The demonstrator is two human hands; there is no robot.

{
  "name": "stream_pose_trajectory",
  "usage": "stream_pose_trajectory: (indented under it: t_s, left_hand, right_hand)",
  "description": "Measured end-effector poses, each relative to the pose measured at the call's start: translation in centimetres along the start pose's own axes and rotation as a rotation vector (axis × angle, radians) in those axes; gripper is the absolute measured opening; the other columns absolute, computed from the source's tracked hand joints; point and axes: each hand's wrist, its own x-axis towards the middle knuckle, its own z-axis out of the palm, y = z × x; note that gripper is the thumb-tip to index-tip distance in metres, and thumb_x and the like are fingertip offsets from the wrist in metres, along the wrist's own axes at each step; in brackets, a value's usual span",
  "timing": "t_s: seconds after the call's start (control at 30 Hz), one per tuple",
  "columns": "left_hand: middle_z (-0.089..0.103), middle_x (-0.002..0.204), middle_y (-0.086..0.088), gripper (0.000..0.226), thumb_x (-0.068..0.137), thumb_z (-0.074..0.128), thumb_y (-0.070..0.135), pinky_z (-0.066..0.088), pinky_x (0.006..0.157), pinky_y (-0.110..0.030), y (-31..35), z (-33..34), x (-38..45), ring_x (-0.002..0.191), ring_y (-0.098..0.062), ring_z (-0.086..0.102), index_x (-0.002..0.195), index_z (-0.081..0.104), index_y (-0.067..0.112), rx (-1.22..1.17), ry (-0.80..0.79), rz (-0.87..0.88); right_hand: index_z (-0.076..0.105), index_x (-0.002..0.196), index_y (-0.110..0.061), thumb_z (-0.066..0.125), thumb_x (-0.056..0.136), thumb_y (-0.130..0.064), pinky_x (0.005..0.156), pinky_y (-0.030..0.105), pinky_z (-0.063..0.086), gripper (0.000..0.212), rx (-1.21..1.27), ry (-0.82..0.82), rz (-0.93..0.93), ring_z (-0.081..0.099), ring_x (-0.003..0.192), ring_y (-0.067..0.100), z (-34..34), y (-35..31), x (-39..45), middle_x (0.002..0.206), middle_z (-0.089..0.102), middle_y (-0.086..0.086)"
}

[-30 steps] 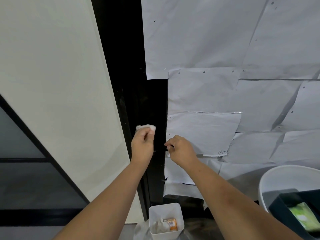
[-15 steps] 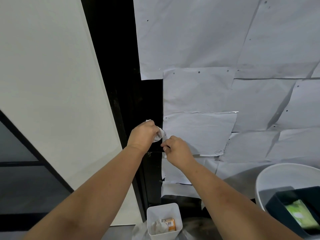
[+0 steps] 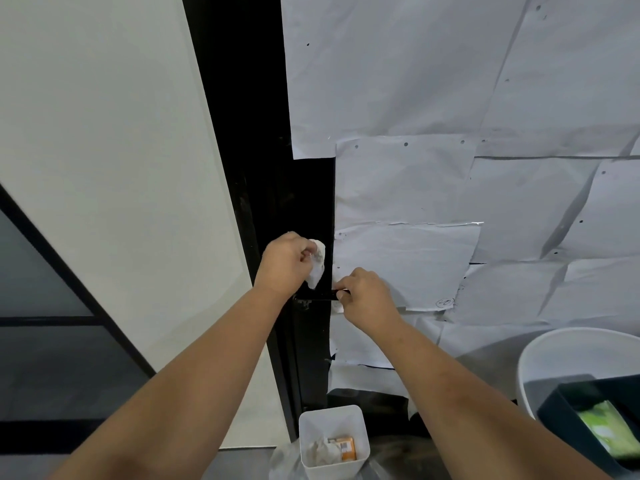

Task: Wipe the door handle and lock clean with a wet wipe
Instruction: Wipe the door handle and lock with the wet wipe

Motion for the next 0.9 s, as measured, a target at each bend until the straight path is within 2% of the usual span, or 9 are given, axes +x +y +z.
stream_pose_trajectory:
  t_s: [0.07,0.17,0.23,0.3,0.37,0.5,0.7,0.8,0.9]
  left_hand:
    - [0.063,0.089,0.005,0.024,0.079,0.064,-0.005,0.051,0.073,-0.011,0.7,-1.4,-0.7,0.073,-0.004,0.060,0.091,0.076,0.012,-0.210,0.021,-0.110]
    - [0.067,0.085,0.009,0.023,0.080,0.065,-0.001,0.050,0.072,-0.009,1.4,-2.6,-1.8,0.075,-0.002,0.063,0.090,0.075,0.017,-0.397,-0.200,-0.253]
    - [0.068,0.098,0.006,0.024,0.083,0.066,0.007,0.050,0.081,-0.017,1.0,-1.8,-2.6,0.088,-0.008,0.063,0.102,0.074,0.020,-0.241,-0.383,-0.207]
    - [0.062,0.117,0.007,0.028,0.089,0.064,0.022,0.046,0.091,-0.028,0.1,-0.5,-3.6,0.104,-0.014,0.055,0.116,0.070,0.027,0.096,-0.460,-0.094]
    - [0.057,0.123,0.015,0.028,0.092,0.059,0.035,0.035,0.095,-0.033,-0.4,0.7,-4.5,0.114,-0.017,0.043,0.119,0.066,0.037,0.341,-0.372,0.014]
    - [0.063,0.110,0.012,0.020,0.093,0.054,0.038,0.032,0.087,-0.034,0.0,2.0,-5.4,0.112,-0.017,0.043,0.109,0.067,0.035,0.492,-0.230,0.154]
    - [0.067,0.101,0.007,0.021,0.093,0.056,0.032,0.036,0.087,-0.034,0.8,3.8,-5.8,0.106,-0.020,0.051,0.112,0.066,0.029,0.455,-0.182,0.165]
    - [0.067,0.098,0.004,0.020,0.088,0.058,0.018,0.036,0.090,-0.033,1.7,4.8,-5.7,0.101,-0.020,0.054,0.106,0.066,0.025,0.417,-0.209,0.165]
    - [0.065,0.089,0.003,0.021,0.081,0.057,0.004,0.042,0.084,-0.031,2.5,5.4,-5.6,0.091,-0.019,0.057,0.094,0.060,0.021,0.321,-0.220,0.166]
  right_hand:
    - [0.068,0.108,-0.023,0.049,0.093,-0.024,0.083,0.036,0.040,0.024,-0.050,0.013,0.020,0.051,0.099,0.026,-0.3,0.2,-0.3,0.101,0.058,0.003]
    - [0.068,0.103,-0.020,0.049,0.092,-0.022,0.081,0.037,0.038,0.023,-0.065,0.007,0.025,0.052,0.096,0.028,-0.5,0.2,-0.4,0.099,0.058,0.005]
    - [0.068,0.104,-0.019,0.049,0.092,-0.021,0.081,0.037,0.038,0.023,-0.076,0.010,0.030,0.052,0.096,0.028,-0.6,0.0,-0.4,0.099,0.058,0.005]
    - [0.068,0.107,-0.020,0.047,0.092,-0.022,0.082,0.038,0.039,0.026,-0.102,0.016,0.034,0.051,0.096,0.027,-0.7,-0.2,-0.5,0.100,0.058,0.005]
    - [0.068,0.108,-0.020,0.046,0.092,-0.022,0.082,0.037,0.039,0.027,-0.114,0.020,0.037,0.051,0.096,0.027,-0.7,-0.3,-0.6,0.100,0.058,0.005]
    - [0.067,0.113,-0.017,0.051,0.088,-0.013,0.081,0.038,0.045,0.029,-0.031,0.007,0.062,0.052,0.100,0.030,-0.8,-0.1,-0.6,0.106,0.059,0.009]
    - [0.066,0.114,-0.014,0.054,0.084,-0.001,0.079,0.034,0.045,0.035,0.002,0.035,0.142,0.050,0.102,0.031,-1.6,1.1,-0.1,0.108,0.057,0.012]
    - [0.068,0.111,-0.013,0.057,0.080,0.002,0.076,0.032,0.046,0.036,0.049,0.021,0.165,0.054,0.099,0.031,-1.6,1.3,-0.1,0.105,0.057,0.014]
    - [0.070,0.096,-0.013,0.057,0.083,-0.004,0.068,0.030,0.041,0.021,0.059,0.036,0.152,0.054,0.089,0.030,-1.9,1.3,-0.2,0.094,0.055,0.012]
